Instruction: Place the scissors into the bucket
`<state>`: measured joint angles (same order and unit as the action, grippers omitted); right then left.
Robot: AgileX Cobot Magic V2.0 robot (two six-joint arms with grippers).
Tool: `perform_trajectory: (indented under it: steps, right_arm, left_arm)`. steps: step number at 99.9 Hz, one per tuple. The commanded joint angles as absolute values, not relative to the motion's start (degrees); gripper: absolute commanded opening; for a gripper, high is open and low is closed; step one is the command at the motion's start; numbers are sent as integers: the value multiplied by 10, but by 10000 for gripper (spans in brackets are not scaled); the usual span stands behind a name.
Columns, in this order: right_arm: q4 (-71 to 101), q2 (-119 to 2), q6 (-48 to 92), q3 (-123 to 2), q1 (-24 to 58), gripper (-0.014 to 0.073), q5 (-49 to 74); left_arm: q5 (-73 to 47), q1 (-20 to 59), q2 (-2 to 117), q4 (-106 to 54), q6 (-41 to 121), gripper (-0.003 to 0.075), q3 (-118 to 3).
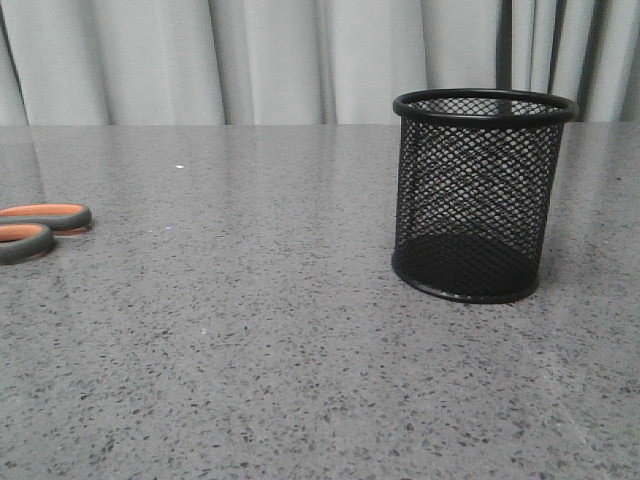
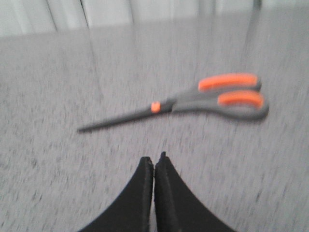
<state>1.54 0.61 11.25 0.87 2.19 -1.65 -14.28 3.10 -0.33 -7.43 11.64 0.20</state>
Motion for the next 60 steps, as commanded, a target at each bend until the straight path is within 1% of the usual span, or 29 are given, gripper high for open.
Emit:
perform_trajectory:
  steps: [1,10,17,27,37,44,60]
  right_arm:
    - [49,17,115,16,19,-51,-92]
    - [146,17,102,15,19,-51,-103]
    - [224,17,97,15,19,-51,-102]
    - [299,17,97,15,19,-51,-101]
    - [314,17,97,14,19,-51,-100]
    - [315,17,97,4,19,-51,-99]
    - [315,17,97,-46,19,-51,-60]
  left_arm:
    - [-14,30,-19,-176,111,-20,27]
    - [58,30,-19,-319,111,-20,27]
    - [92,30,-19,-422,111,-20,27]
    - [96,30,-19,-579,111,-20,26]
    - [88,30,-19,-706,111,-20,26]
    - [73,30,-19,-744,111,-20,26]
    - [72,30,-19,-745,111,-20,25]
